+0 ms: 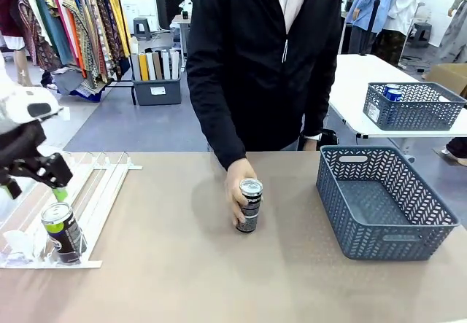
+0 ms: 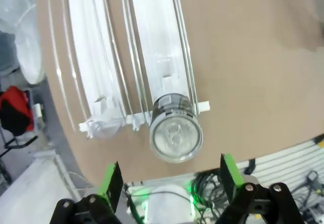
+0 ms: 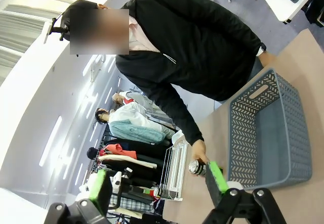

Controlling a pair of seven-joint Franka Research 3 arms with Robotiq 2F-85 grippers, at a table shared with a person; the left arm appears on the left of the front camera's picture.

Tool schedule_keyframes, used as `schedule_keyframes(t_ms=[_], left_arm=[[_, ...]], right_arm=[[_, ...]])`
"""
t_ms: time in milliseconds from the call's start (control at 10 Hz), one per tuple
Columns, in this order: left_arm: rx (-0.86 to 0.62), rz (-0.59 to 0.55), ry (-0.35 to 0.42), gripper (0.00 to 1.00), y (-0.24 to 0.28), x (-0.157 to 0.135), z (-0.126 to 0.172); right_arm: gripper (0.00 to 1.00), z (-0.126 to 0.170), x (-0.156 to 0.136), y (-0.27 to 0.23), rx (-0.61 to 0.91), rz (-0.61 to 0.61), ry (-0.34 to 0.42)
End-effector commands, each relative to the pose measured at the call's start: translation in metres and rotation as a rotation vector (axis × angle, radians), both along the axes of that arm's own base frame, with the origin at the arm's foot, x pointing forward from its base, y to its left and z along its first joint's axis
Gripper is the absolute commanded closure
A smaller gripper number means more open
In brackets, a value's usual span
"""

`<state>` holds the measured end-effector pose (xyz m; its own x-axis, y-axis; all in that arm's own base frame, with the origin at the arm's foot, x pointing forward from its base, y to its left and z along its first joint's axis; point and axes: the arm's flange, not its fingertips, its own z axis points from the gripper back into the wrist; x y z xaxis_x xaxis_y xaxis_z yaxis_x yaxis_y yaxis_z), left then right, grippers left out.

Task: Retrieve and store the cans from the dispenser.
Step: Pick up one can from the Automatic Can Dispenser and place it in the middle of the table.

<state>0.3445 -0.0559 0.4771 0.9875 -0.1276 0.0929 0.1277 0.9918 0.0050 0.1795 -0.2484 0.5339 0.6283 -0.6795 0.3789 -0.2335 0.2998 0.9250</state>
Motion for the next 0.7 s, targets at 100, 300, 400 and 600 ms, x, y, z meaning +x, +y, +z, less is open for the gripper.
schedule_keyframes(t_ms=[100, 300, 400, 600], left_arm=[[-0.010, 0.019, 0.014, 0.00, -0.005, 0.007, -0.030], [-0.018, 0.032, 0.049, 0.00, -0.009, 0.012, -0.052], [-0.033, 0.037, 0.057, 0.00, -0.011, 0.016, -0.062], [-0.040, 0.037, 0.080, 0.00, -0.011, 0.019, -0.072]], right_arm=[[0.00, 0.002, 0.002, 0.000, -0.002, -0.001, -0.037], [0.00, 0.002, 0.002, 0.000, -0.002, -0.001, -0.037], [0.00, 0.002, 0.002, 0.000, -0.002, -0.001, -0.037], [0.00, 0.002, 0.002, 0.000, -0.002, -0.001, -0.037]])
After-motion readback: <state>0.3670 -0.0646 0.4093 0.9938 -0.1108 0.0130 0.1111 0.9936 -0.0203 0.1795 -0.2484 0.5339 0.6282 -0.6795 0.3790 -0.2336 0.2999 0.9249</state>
